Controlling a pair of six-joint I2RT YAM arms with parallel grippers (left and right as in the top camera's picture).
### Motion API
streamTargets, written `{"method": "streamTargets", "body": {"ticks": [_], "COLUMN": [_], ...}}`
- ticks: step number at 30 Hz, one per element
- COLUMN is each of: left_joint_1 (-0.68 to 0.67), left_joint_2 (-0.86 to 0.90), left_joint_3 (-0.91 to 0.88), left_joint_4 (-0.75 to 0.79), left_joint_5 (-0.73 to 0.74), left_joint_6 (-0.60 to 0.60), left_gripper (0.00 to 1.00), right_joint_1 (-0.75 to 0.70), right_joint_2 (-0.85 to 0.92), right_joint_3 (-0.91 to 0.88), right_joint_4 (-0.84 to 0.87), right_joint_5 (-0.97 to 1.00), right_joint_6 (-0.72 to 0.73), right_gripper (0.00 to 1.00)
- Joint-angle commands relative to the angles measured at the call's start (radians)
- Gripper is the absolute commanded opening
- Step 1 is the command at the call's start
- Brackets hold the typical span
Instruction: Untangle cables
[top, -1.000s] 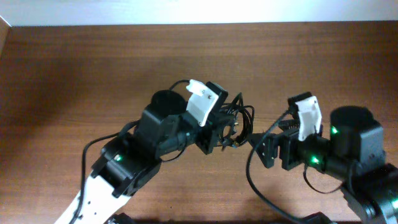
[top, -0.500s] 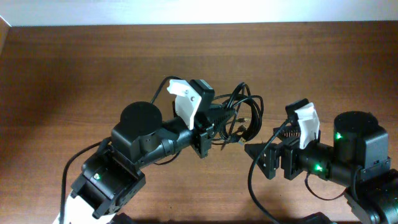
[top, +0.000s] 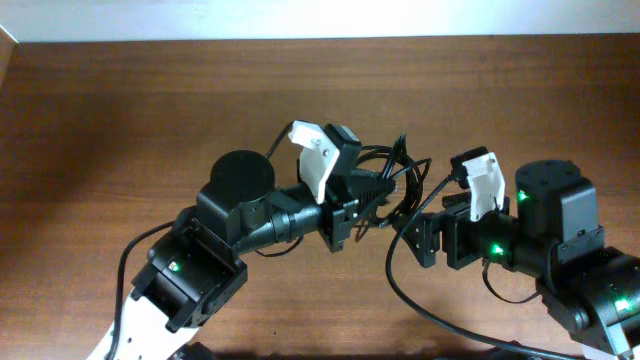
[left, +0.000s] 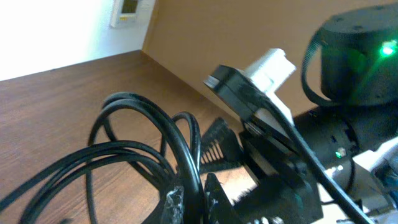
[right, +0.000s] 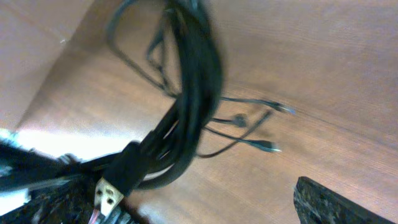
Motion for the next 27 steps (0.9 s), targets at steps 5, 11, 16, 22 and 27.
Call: {"method": "streamTargets", "body": {"ticks": [5, 11, 16, 22, 27], "left_joint_1": [-0.003, -0.002, -0.002, -0.002, 0.086], "left_joint_2": [-0.011, -0.011, -0.011, -0.025, -0.154], "left_joint_3": [0.009, 0.009, 0.009, 0.009, 0.009], "left_joint_4": [-0.059, -0.062, -0.038, 0.075, -0.002], "left_joint_5": [0.19, -0.01, -0.033, 0.156, 0.064], "left_joint_6": [0.047, 0.03, -0.068, -0.108, -0.1], "left_gripper": [0.0, 0.0, 0.0, 0.0, 0.0], "right_joint_1": [-0.001, -0.001, 0.0, -0.001, -0.001], "right_joint_2": [0.005, -0.08, -0.071, 0.072, 0.135], "right_joint_3": [0.015, 0.015, 0.015, 0.015, 0.015], "right_joint_4": [0.064, 0.056, 0.047, 0.0, -0.073], "right_joint_5": [0.193, -0.014, -0.122, 0.121, 0.399], "right_joint_6": [0.008, 0.029, -0.023, -0.009, 0.117], "right_gripper": [1.0, 1.0, 1.0, 1.0, 1.0]}}
